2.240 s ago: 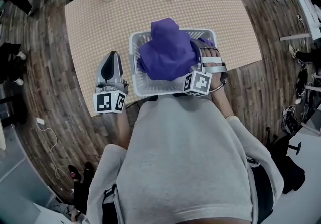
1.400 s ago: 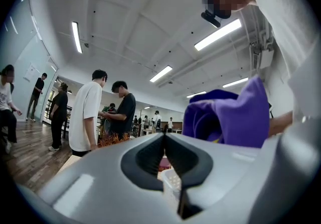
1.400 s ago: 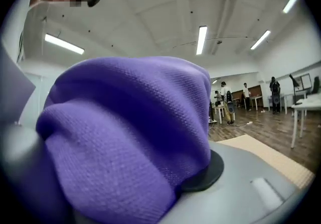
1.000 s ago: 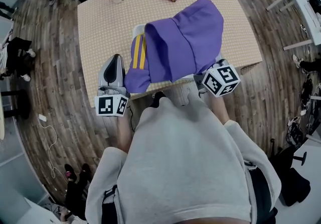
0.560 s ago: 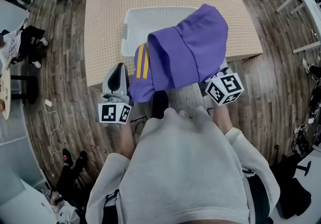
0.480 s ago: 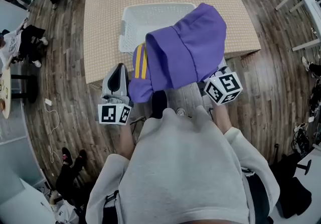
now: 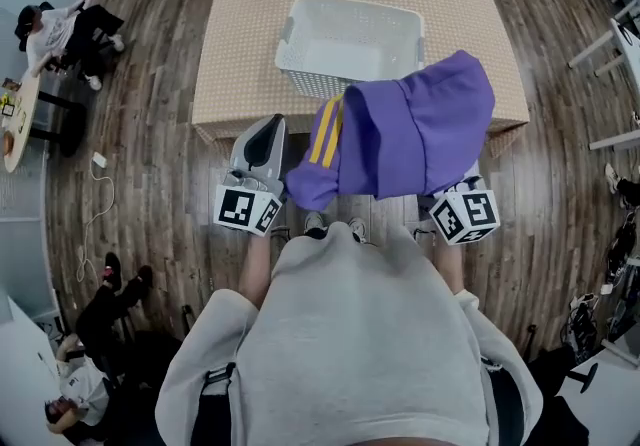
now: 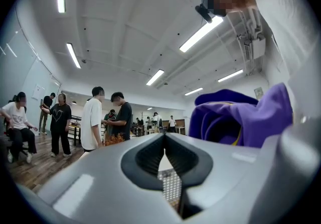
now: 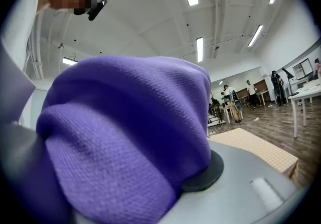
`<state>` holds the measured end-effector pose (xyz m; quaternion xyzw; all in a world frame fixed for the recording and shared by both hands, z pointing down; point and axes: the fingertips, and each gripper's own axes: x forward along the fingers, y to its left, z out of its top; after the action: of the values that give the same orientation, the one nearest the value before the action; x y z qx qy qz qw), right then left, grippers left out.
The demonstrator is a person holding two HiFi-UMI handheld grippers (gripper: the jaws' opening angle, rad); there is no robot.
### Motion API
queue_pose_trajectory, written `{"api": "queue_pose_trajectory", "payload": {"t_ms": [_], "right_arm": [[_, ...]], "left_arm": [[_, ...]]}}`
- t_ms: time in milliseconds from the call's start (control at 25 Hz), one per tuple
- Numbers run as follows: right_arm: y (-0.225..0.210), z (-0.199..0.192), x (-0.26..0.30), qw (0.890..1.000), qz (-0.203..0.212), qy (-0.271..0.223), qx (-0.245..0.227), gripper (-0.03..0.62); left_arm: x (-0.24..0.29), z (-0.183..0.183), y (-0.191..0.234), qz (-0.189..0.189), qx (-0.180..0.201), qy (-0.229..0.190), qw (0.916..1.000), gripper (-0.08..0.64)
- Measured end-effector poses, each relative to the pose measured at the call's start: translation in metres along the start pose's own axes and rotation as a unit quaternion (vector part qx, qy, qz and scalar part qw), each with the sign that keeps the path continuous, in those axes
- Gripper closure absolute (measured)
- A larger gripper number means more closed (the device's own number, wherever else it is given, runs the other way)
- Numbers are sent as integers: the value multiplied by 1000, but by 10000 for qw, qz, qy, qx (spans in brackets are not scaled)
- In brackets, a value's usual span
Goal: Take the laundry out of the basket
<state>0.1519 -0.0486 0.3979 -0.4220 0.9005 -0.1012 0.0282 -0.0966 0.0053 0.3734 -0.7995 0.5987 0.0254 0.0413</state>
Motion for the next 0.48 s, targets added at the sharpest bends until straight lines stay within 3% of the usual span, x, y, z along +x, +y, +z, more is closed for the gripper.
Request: {"api": "queue_pose_trajectory", "payload": {"t_ms": [480], "right_arm": [[133, -27, -57, 9990, -402, 9, -171, 368]], "left_arm": [[-144, 13, 41, -219, -111, -94, 9997, 552]]}}
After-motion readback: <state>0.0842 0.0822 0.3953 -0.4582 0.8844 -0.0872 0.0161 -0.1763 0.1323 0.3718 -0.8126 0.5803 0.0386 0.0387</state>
